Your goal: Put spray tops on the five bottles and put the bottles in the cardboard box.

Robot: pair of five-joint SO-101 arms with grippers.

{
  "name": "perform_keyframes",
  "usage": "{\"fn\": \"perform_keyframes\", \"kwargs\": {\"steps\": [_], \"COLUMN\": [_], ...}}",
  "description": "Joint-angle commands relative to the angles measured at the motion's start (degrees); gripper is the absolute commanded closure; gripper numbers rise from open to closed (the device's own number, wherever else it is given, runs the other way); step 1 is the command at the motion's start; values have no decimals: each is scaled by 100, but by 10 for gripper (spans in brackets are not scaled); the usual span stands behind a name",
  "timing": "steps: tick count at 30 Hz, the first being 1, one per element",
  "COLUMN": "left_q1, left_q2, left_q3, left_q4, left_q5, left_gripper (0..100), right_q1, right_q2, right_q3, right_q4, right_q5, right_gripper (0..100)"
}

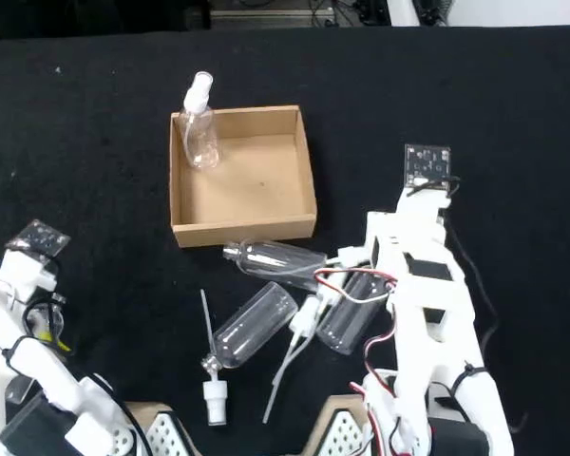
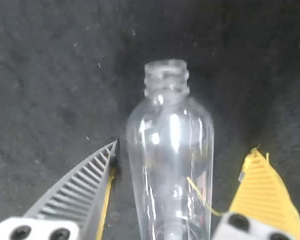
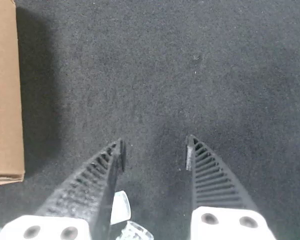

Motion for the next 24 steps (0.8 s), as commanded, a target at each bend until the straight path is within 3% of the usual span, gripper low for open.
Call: {"fn": "perform_keyframes", "kwargs": {"steps": [1, 24], "left_q1": [303, -119], "left_q2": [0, 9], "left_q3": [-66, -31], "left_q4": [-44, -44], "left_q5": [325, -35], "left_gripper": [647, 660], "right_q1": [62, 62], "right_q2": [-242, -242], "right_q3": [-13, -13], "right_q4": [-123, -123], "right_q5": [-9, -9], "right_gripper": [825, 825]}}
